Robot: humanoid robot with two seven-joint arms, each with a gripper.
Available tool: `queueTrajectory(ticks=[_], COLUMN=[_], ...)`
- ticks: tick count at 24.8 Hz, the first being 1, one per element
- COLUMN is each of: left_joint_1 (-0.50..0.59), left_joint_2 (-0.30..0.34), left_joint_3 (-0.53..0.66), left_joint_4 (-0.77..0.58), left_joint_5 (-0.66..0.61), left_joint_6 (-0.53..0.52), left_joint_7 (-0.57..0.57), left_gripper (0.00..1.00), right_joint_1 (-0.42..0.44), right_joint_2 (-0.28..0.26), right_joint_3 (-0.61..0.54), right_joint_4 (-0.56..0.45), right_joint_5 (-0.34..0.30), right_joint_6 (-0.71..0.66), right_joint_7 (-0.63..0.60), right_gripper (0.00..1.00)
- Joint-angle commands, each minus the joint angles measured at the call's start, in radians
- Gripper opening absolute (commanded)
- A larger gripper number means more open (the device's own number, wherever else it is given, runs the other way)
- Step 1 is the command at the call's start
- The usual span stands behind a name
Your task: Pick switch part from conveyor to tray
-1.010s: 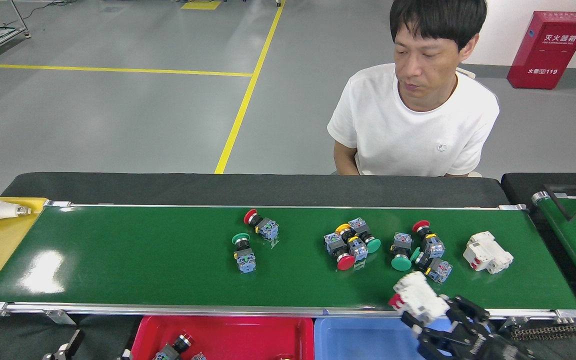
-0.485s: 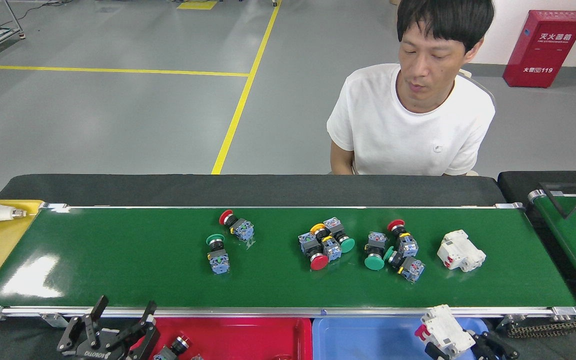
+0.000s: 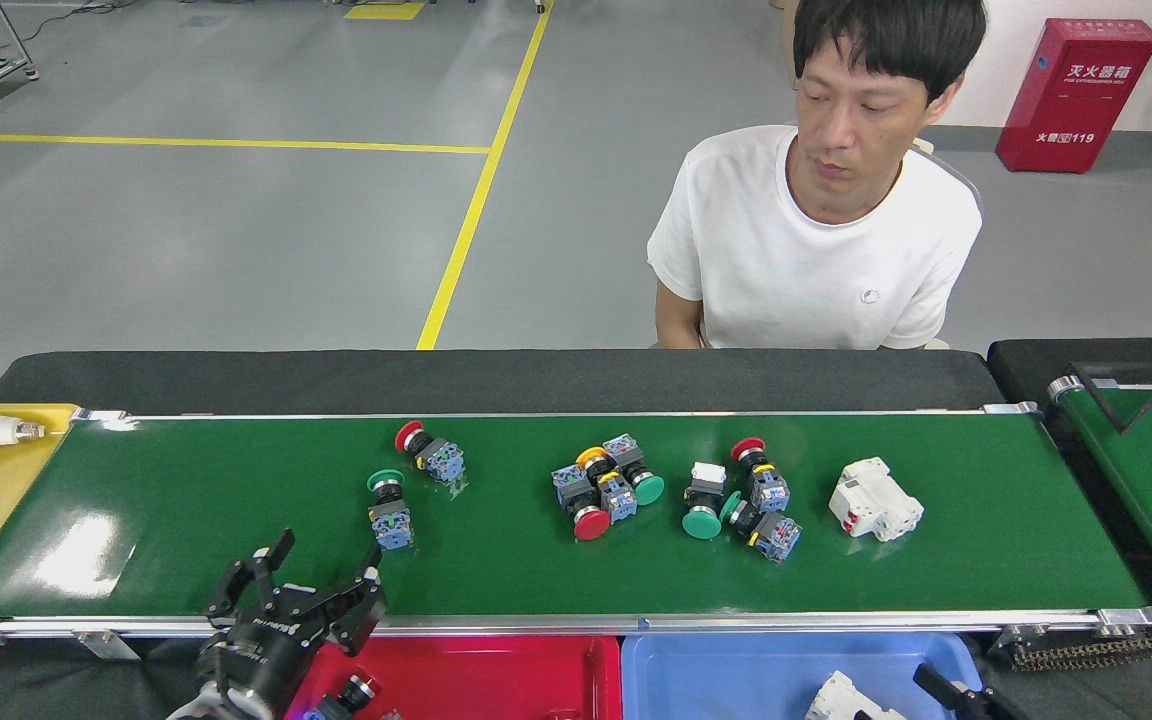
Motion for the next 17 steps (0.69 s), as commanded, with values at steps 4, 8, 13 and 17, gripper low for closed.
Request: queueTrajectory(ticks=[4,8,13,17], left_joint_1=[-0.139,-0.190,-0.190,-0.184], left_joint_2=[0.014,0.031,0.047,0.043], left_joint_3=[-0.007,-0.014,-0.012,-0.010], left_joint_4=[0.168,0.258,0.292,0.281], left_joint_5=[-0.048,-0.108,-0.111,-0.088], left_joint_6=[0.060,0.073,0.064,0.058], left_joint_7=[0.014,0.016,0.042,0.045], left_gripper=[1.00,0.86,0.40,0.03], right_joint_1=[-0.080,-0.124,-0.213,-0.267], right_joint_2=[0.030,0.023,0.023,0.038], right_joint_3=[-0.047,-0.047,-0.041,-0.028], right_joint_4=[-0.015,-0.015,0.009,0.052], right_joint_5=[0.000,0.016,0.141,0.152], right_joint_6=[-0.016,-0.016,0.292,0.415], right_joint_7=[0.047,0.050,0.046,0.018], right_gripper=[0.97,0.96,0.96,0.95])
